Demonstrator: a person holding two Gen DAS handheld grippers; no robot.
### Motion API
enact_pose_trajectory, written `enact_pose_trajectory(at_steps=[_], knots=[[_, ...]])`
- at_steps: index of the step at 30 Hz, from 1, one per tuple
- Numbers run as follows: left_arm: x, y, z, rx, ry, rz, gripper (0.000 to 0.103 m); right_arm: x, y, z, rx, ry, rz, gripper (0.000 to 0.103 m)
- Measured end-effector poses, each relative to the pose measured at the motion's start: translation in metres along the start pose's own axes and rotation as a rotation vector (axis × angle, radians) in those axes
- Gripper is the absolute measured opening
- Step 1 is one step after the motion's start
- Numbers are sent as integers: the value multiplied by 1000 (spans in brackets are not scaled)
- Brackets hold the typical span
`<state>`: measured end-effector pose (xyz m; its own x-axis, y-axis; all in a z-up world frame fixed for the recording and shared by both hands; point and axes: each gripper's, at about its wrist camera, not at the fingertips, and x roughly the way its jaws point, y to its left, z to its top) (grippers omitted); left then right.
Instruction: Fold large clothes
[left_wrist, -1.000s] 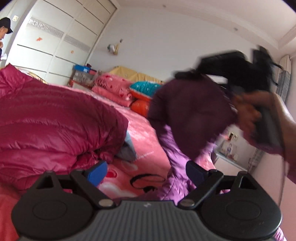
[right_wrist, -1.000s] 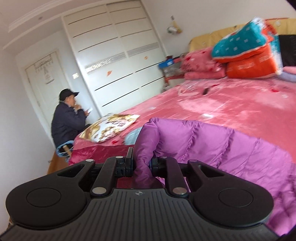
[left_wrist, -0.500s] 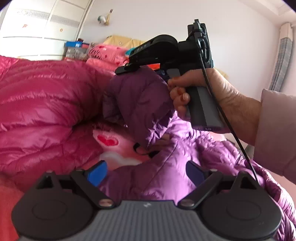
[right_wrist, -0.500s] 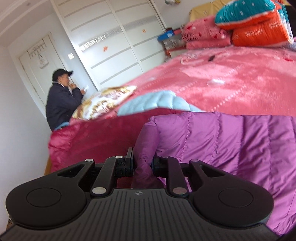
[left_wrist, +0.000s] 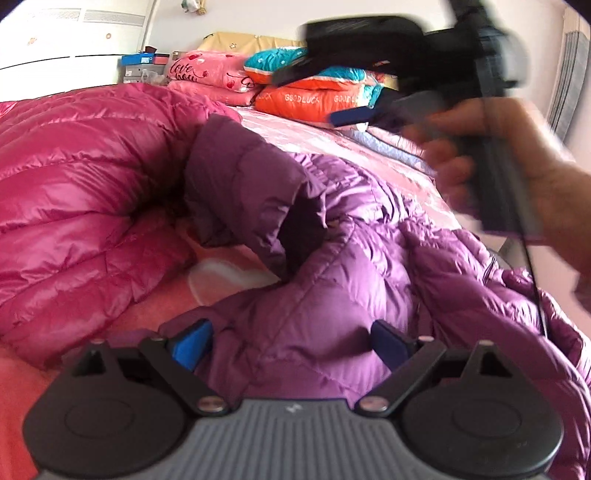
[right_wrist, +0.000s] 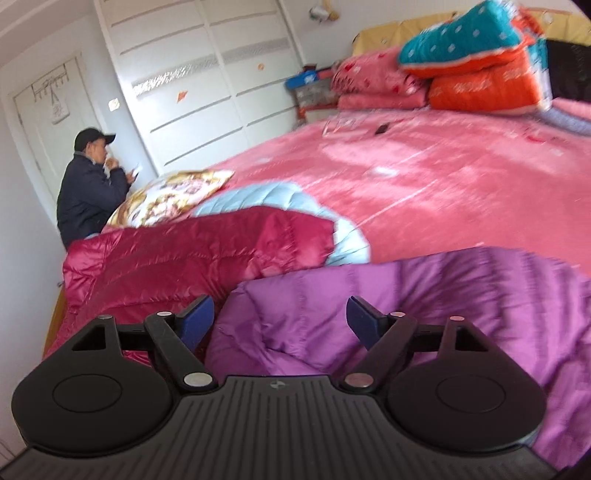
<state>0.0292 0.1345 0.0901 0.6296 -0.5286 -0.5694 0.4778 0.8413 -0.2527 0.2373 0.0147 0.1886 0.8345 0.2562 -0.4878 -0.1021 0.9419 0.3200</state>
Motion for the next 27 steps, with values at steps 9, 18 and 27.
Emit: enact_pose_trajectory(at_steps=[9, 18, 27], knots=[[18, -18, -10, 74, 68, 37, 64, -147, -37, -41, 21, -173, -184, 103], [20, -24, -16, 4, 75, 28, 23, -265, -75, -115, 61, -295, -445, 103], [12, -25, -19, -60, 63, 9, 16, -326, -145, -172, 208, -318, -693, 103]])
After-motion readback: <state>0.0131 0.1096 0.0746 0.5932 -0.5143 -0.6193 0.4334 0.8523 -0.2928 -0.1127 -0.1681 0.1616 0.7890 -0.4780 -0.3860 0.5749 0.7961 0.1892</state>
